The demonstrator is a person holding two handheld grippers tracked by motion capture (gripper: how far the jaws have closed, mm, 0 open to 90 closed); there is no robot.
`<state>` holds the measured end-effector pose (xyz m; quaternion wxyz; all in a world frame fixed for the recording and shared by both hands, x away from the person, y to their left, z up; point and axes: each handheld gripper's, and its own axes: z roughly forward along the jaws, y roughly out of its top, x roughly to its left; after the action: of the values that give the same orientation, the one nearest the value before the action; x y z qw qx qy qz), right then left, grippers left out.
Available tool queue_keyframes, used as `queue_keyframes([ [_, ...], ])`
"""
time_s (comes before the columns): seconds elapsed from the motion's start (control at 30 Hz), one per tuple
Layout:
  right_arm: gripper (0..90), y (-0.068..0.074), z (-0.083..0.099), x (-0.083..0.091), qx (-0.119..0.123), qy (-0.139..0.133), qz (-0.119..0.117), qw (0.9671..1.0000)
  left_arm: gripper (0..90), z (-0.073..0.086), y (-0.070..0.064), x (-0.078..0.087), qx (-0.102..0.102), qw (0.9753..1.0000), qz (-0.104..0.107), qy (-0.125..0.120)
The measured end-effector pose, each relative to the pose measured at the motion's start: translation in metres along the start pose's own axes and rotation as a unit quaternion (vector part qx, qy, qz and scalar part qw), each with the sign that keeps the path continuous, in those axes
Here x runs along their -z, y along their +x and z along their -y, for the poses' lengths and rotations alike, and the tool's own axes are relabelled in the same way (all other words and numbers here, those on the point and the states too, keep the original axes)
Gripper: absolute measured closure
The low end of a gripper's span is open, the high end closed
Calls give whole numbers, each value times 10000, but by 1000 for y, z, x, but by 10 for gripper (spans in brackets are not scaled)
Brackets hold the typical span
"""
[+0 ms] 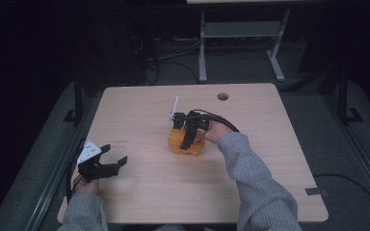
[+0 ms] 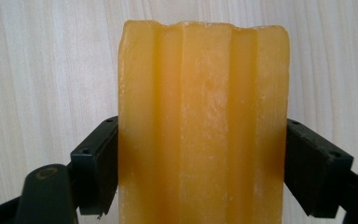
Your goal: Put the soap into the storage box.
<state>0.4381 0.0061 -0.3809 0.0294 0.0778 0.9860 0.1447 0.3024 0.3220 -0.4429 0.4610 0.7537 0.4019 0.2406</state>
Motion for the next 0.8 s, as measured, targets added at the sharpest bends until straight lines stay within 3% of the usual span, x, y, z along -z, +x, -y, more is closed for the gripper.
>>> queue_keyframes([
  [0.8, 208, -2, 4, -3, -97, -173, 13, 9998, 138, 0, 1, 1, -18, 10000, -4, 19],
])
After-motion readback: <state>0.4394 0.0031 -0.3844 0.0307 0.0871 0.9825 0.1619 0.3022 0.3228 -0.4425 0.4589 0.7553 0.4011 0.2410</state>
